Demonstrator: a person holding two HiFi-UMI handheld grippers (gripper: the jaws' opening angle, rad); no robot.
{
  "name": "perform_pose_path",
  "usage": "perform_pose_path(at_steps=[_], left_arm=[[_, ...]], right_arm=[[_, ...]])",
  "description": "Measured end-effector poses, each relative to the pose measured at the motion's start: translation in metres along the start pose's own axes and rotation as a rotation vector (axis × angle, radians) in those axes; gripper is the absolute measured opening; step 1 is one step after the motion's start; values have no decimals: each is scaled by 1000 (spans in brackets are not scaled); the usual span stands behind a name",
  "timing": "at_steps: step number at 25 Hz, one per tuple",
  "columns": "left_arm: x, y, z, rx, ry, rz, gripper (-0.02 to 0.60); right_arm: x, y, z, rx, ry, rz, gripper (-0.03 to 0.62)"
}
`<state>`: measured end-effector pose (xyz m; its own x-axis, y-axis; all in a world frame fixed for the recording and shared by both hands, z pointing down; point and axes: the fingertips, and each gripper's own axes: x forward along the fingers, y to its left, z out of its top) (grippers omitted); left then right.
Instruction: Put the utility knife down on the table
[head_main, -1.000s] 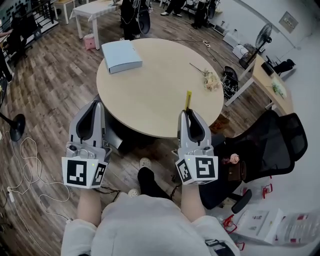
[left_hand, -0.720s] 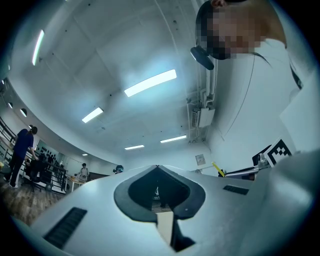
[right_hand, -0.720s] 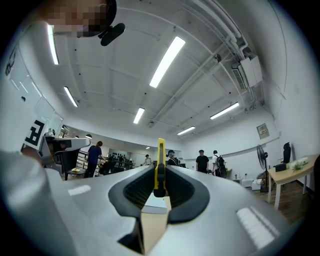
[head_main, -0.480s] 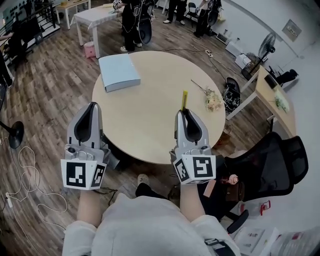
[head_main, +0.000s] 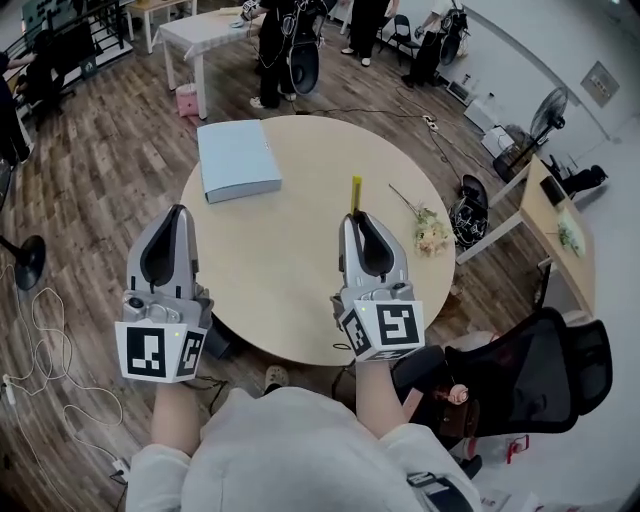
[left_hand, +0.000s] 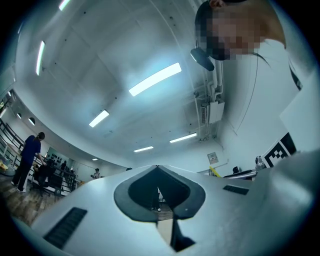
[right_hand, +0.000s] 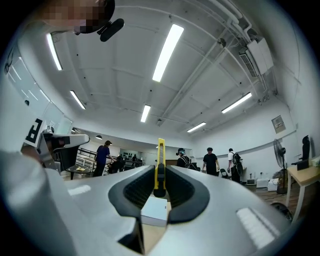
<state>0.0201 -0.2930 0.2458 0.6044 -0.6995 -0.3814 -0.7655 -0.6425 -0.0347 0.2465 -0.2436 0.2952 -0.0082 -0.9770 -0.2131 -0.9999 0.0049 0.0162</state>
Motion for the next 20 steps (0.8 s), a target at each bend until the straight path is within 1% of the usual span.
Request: perform_pose_path(at_steps=[4,11,16,20], left_arm=[[13,5,-13,13,16,33,8],[13,25,-39,34,73,112,8],[11,38,-51,40,105,158,8],[9,47,-57,40,123,179,8]], right_arm=[[31,-6,-23,22,42,51,75],[77,8,-81,78,157,147,75],[95,19,-125,87,251,193,74],[104,30,-155,84,322,222,74]])
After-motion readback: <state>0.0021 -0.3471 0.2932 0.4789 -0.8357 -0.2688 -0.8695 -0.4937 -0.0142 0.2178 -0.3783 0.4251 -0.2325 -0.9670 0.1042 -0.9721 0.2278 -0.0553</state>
